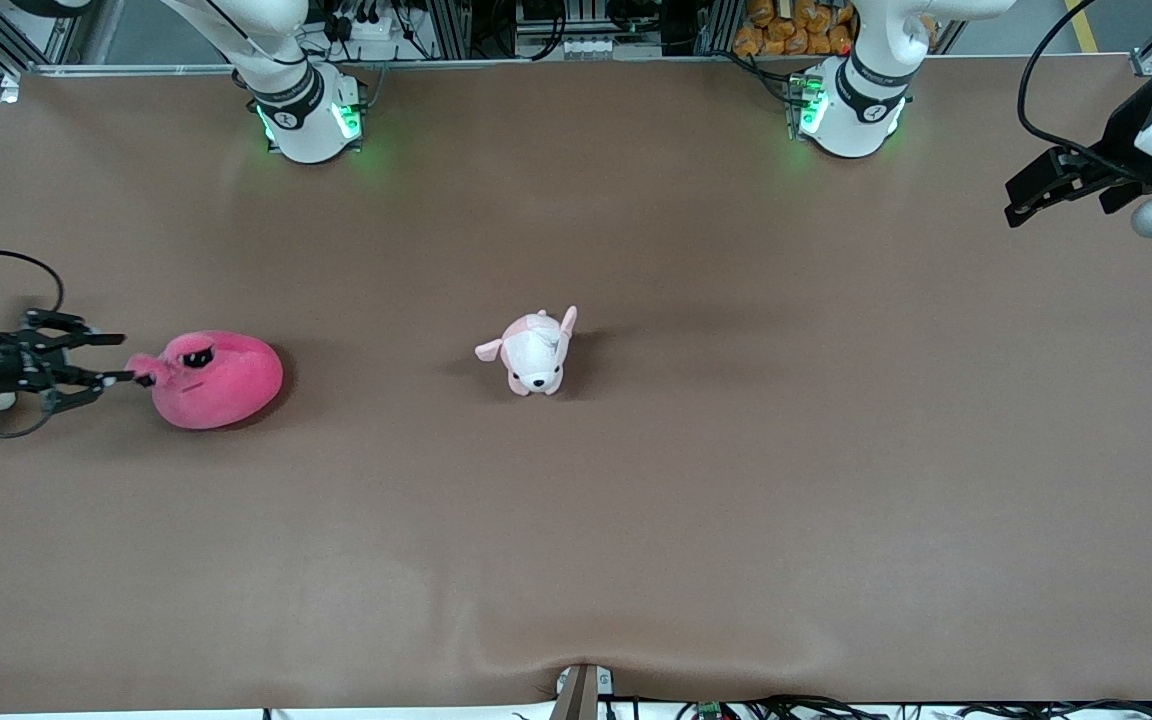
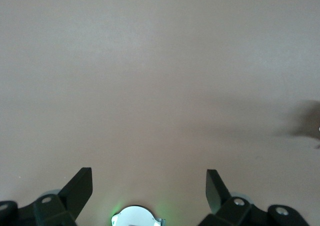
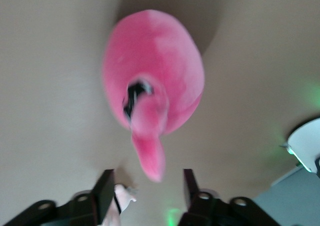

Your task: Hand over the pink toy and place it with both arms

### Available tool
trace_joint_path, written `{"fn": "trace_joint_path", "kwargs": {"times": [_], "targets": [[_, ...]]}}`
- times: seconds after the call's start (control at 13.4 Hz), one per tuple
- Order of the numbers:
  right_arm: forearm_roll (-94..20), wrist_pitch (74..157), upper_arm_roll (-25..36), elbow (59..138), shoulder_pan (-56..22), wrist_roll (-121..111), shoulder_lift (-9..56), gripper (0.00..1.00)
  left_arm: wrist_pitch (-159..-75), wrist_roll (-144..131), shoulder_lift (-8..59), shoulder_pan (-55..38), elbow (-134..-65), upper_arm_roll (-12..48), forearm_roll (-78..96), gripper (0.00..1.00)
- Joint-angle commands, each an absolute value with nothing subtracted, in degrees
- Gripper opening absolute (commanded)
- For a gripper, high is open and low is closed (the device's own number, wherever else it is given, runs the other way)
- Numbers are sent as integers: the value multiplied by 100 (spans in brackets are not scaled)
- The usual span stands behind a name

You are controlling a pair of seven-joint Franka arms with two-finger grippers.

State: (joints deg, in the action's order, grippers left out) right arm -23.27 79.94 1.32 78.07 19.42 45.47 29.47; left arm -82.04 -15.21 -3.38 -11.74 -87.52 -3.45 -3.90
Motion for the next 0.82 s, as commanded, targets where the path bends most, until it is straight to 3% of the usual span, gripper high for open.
{"fn": "trace_joint_path", "kwargs": {"times": [0.0,0.37,0.74], "targets": [[-2241,7387,36,7217,1784,4483,2560,100,-8323,-1450,-658,-1239,-9105,-378,-396,100],[-1708,6207,-264,7233,1267,2738,1057,100,-8306,-1433,-800,-1178,-9106,-360,-396,100],[-54,6161,-264,7417,-402,2110,239,100,-8279,-1424,-809,-1081,-9105,-404,-396,100]]}}
